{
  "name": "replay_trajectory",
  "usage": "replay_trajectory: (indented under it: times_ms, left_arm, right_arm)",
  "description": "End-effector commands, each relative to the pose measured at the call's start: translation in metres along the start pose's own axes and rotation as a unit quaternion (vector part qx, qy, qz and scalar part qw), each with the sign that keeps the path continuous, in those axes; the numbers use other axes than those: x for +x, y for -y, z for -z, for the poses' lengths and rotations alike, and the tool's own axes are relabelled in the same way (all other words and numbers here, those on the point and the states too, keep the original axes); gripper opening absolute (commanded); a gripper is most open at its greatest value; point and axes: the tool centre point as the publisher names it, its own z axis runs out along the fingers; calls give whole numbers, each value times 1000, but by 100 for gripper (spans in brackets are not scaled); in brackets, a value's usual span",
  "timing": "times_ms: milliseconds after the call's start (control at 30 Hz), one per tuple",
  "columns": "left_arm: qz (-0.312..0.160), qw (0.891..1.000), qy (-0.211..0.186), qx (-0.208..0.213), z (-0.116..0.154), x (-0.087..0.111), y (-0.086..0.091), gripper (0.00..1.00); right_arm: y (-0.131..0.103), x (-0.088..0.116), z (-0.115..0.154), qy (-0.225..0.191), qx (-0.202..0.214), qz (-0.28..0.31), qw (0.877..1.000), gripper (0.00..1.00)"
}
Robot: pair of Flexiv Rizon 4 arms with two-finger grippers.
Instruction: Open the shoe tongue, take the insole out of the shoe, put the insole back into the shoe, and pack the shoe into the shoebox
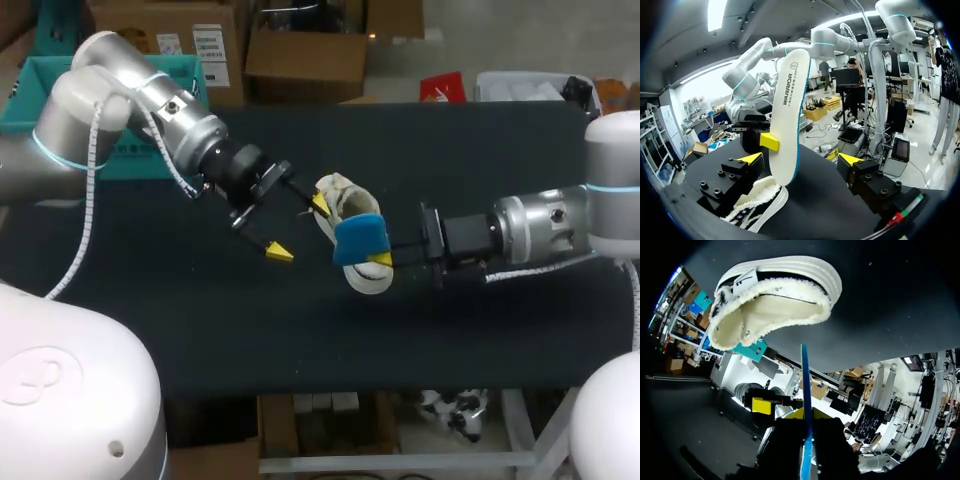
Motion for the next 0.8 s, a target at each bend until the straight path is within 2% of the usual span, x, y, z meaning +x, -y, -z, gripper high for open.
replay_trajectory:
  times_ms: [33, 200, 367, 567, 800]
  left_arm:
    - [-6, 965, 260, 8, -10, 3, -7, 100]
    - [-9, 960, 280, 11, -21, -4, -13, 100]
    - [-8, 957, 290, 17, -31, -13, -16, 73]
    - [-10, 959, 284, 21, -43, -23, -11, 52]
    - [-8, 961, 275, 17, -52, -29, -10, 49]
  right_arm:
    - [2, -2, 1, -8, -9, 3, 1000, 0]
    - [-4, 0, 2, -22, -11, 7, 1000, 0]
    - [-7, 0, 2, -30, -16, 9, 999, 0]
    - [-10, -2, 1, -43, -20, 17, 999, 0]
    - [-11, -3, 1, -53, -25, 21, 998, 0]
